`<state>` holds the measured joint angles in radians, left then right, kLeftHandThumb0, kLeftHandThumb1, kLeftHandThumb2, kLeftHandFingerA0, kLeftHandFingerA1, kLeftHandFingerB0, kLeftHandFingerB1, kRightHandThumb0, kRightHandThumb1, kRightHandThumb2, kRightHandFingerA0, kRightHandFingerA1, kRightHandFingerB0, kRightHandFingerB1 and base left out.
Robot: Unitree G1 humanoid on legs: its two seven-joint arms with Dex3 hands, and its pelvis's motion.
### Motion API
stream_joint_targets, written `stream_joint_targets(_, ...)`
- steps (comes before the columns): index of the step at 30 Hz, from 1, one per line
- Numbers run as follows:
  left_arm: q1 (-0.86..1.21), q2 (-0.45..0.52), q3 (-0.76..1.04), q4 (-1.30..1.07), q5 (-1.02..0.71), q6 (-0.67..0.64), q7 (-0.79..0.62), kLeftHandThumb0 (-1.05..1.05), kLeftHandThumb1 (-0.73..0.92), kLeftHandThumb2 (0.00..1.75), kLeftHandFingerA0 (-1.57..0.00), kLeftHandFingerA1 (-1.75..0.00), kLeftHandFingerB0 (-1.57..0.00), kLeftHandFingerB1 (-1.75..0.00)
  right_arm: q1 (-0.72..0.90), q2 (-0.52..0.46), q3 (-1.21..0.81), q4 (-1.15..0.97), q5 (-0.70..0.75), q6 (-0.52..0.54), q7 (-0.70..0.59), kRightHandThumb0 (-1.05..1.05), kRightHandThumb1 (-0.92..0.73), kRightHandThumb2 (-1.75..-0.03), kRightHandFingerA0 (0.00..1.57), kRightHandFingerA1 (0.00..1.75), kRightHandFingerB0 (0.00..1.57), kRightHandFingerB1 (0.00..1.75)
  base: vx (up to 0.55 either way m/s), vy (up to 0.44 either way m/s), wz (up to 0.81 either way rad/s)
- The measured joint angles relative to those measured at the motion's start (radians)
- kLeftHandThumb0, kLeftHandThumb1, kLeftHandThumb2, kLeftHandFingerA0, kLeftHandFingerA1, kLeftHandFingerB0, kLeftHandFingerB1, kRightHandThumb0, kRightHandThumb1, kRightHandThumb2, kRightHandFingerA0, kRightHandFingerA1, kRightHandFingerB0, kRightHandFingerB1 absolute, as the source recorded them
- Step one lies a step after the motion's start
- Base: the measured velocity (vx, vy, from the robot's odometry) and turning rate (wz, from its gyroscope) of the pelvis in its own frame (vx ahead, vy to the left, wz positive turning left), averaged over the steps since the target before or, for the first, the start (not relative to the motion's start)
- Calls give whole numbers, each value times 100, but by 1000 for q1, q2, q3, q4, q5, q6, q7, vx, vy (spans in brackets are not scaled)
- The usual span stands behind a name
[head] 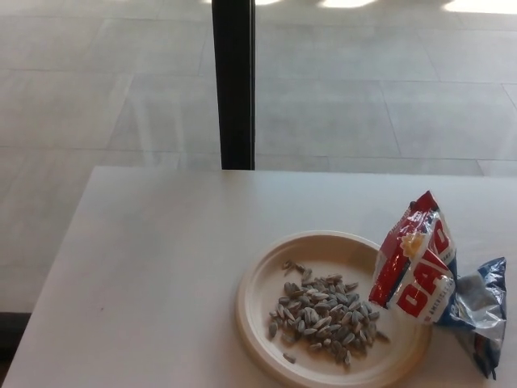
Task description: The robot uses its right hand to pick up a bag of sunflower seeds kept in the middle of the desk and tilts it over a plate kept next to it to pour out a few seeds and then puts the bag of seeds back on the desk
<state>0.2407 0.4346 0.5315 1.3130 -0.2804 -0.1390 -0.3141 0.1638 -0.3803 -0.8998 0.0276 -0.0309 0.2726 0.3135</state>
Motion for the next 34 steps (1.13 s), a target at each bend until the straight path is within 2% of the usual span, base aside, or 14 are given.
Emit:
stream_joint_targets(5, -2, -2, 0, 0, 0, 0, 0, -76, 73, 62, -30, -48, -32, -37, -1, -1, -101, 172, 43, -12, -6, -53, -69, -61, 0, 9, 0, 0, 0, 0, 0)
stream_joint_targets(6, -2, -2, 0, 0, 0, 0, 0, -74, 73, 62, -30, -49, -32, -37, -1, -1, -122, 210, 52, -14, -8, -50, -67, -60, 0, 31, 0, 6, 0, 0, 0)
stream_joint_targets(11, 1, -2, 0, 0, 0, 0, -1, -78, 69, 61, -32, -52, -34, -37, -2, 16, -225, 360, 101, -23, -27, -47, -70, -64, 0, 31, 0, 28, 0, 0, 0)
stream_joint_targets(12, 4, -2, 0, 0, 0, 0, -2, -77, 67, 60, -32, -52, -38, -38, 0, 39, -255, 370, 117, -24, -35, -49, -68, -63, 0, 64, 0, 33, 0, 0, 0)
stream_joint_targets(13, 7, -2, 1, 0, -1, 0, -2, -78, 67, 61, -31, -53, -36, -38, 2, 62, -282, 376, 129, -24, -42, -56, -65, -62, 0, 41, 0, 29, 0, 0, 0)
stream_joint_targets(18, 15, -2, 17, 0, -5, 0, -5, -74, 69, 61, -36, -52, -37, -36, 7, 135, -372, 496, 188, -40, -89, -65, -67, -60, 0, 68, 0, 37, 0, 0, 0)
stream_joint_targets(22, 18, -2, 36, 0, -13, 0, -6, -75, 70, 62, -38, -51, -35, -35, 19, 180, -387, 597, 228, -58, -121, -73, -63, -67, 0, 58, 0, 19, 0, 0, 0)
stream_joint_targets(23, 19, -2, 37, 0, -15, 0, -6, -74, 69, 61, -35, -51, -33, -34, 19, 179, -386, 639, 235, -66, -127, -78, -46, -85, 0, 48, 0, 39, 0, 0, 0)
stream_joint_targets(26, 16, -2, 44, 0, -18, 0, -7, -75, 69, 61, -37, -52, -30, -34, 14, 171, -378, 753, 241, -83, -133, -75, -66, -64, 0, 39, 0, 5, 0, 0, 0)
stream_joint_targets(27, 15, -2, 46, 0, -18, 0, -7, -75, 71, 61, -34, -51, -26, -33, 12, 167, -374, 781, 242, -88, -133, -80, -46, -86, 0, 50, 0, 41, 0, 0, 0)
stream_joint_targets(28, 14, -2, 48, 0, -19, 0, -7, -76, 57, 95, -27, -57, -19, -45, 7, 157, -366, 828, 246, -98, -135, -87, -48, -86, 0, 46, 0, 40, 0, 0, 0)
stream_joint_targets(30, 11, -2, 50, 0, -19, 0, -9, -80, 57, 94, -30, -57, -17, -44, -2, 142, -351, 888, 254, -116, -138, -73, -64, -64, 0, 30, 0, 18, 0, 0, 0)
stream_joint_targets(32, 8, -1, 55, -1, -20, 1, -14, -76, 69, 61, -34, -48, -19, -32, -18, 121, -330, 955, 271, -146, -141, -73, -64, -65, 0, 32, 0, 15, 0, 0, 0)
stream_joint_targets(34, 5, -1, 67, -1, -24, 2, -17, -74, 70, 61, -32, -51, -15, -32, -25, 107, -315, 991, 279, -165, -142, -85, -49, -87, 0, 48, 0, 41, 0, 0, 0)
